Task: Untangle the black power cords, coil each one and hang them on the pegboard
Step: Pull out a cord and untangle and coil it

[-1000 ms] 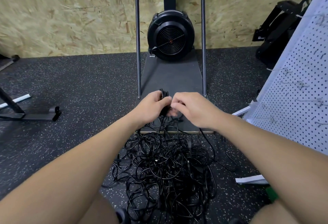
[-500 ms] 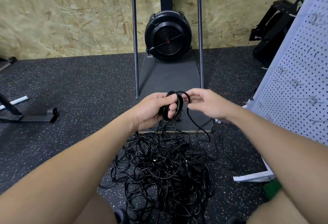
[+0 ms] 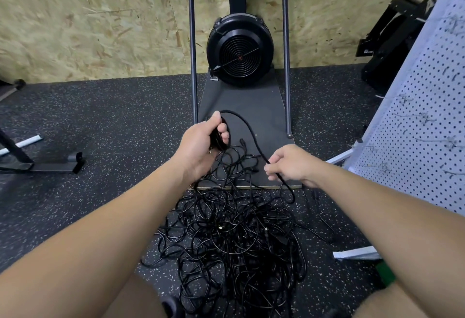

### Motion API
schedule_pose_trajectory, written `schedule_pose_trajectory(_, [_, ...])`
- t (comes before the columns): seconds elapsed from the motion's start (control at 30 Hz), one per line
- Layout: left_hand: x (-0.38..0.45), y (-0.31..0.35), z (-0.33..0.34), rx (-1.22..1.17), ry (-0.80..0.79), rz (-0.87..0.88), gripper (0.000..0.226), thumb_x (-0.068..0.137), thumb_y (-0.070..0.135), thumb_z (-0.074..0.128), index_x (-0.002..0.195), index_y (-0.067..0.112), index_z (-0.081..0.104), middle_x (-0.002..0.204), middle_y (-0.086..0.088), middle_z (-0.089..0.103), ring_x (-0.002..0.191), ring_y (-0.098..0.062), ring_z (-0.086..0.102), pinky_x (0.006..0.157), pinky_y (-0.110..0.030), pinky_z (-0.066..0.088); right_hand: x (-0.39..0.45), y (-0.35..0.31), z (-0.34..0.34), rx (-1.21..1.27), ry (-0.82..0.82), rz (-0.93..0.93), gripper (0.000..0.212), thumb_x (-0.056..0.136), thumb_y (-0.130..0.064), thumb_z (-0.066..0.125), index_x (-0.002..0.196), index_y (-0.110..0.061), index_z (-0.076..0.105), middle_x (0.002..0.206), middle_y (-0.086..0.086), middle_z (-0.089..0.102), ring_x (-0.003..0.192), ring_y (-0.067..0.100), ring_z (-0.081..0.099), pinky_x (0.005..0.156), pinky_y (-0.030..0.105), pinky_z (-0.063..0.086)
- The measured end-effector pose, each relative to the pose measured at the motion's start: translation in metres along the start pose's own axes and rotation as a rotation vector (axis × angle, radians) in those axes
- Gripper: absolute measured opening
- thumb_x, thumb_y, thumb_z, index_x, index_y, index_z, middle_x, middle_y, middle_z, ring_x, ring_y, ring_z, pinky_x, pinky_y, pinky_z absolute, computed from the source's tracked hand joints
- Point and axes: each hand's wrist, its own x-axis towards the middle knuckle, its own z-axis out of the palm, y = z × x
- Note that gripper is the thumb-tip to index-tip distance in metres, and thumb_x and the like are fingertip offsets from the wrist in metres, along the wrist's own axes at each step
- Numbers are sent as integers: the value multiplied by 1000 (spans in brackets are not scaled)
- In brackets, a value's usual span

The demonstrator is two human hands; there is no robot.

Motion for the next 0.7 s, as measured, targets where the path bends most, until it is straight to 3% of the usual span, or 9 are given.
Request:
schedule_pose_trajectory(0.07, [3, 1, -5, 8, 14, 10, 19, 110, 30, 67, 97, 18, 59, 79, 3, 53, 70, -14, 49, 70, -24, 47, 1, -5, -2, 56, 72, -33, 12, 98, -16, 82, 91, -7, 80, 82, 11, 81, 68, 18, 74, 63, 31, 57])
schedule_pose_trajectory(0.17, [2, 3, -2, 42, -32, 7, 19, 111, 28, 64, 96, 17, 61, 78, 1, 54, 69, -16, 51, 68, -25, 48, 1, -12, -1, -343, 171, -247, 21, 101, -29, 78, 82, -19, 80, 71, -1, 75, 68, 19, 70, 67, 31, 54])
schedule_pose_trajectory(0.23, [-1, 1, 3, 86, -58, 22, 18, 112, 26, 61, 99, 14, 61, 81, -3, 63, 71, -19, 58, 69, -26, 52, -5, -22, 6, -611, 134, -397, 25, 107, -37, 67, 87, -24, 75, 80, -6, 73, 78, 23, 69, 76, 39, 58])
schedule_pose_trajectory(0.3, [-4, -3, 7, 147, -68, 61, 17, 114, 24, 59, 110, 8, 59, 92, -10, 76, 80, -24, 72, 74, -28, 59, -14, -35, 11, -724, 57, -510, 27, 110, -42, 57, 92, -27, 70, 91, -8, 72, 86, 24, 67, 82, 46, 58])
schedule_pose_trajectory(0.4, [-5, -9, 9, 314, -87, 127, 30, 115, 26, 57, 122, -3, 60, 111, -21, 81, 98, -31, 80, 84, -34, 65, -26, -52, 10, -700, 16, -650, 28, 111, -43, 56, 95, -26, 71, 93, -9, 71, 90, 21, 65, 85, 47, 54])
schedule_pose_trajectory(0.47, [-5, -14, 7, 493, -116, 153, 36, 114, 32, 58, 113, -3, 63, 104, -15, 82, 88, -26, 77, 83, -39, 63, -34, -59, 6, -597, 28, -716, 22, 108, -44, 63, 96, -28, 71, 94, -9, 74, 95, 19, 70, 87, 48, 57])
schedule_pose_trajectory(0.53, [-7, -16, 6, 685, -182, 168, 53, 111, 49, 60, 102, -3, 66, 91, -15, 78, 80, -26, 69, 80, -43, 55, -40, -62, 0, -449, 87, -698, 20, 100, -44, 77, 97, -29, 65, 85, -8, 73, 85, 16, 70, 81, 46, 58])
schedule_pose_trajectory(0.6, [-14, -15, 11, 716, -299, 94, 67, 113, 55, 52, 104, -9, 67, 87, -23, 75, 79, -30, 70, 79, -40, 56, -45, -65, -6, -377, 162, -676, 39, 90, -47, 87, 94, -28, 53, 77, -7, 69, 74, 16, 63, 74, 45, 56])
schedule_pose_trajectory(0.7, [-24, -11, 20, 745, -427, -29, 78, 113, 61, 42, 97, -11, 67, 78, -20, 69, 71, -30, 63, 74, -35, 54, -50, -66, -9, -347, 190, -666, 51, 82, -52, 92, 92, -28, 48, 77, -7, 66, 68, 8, 56, 70, 43, 52])
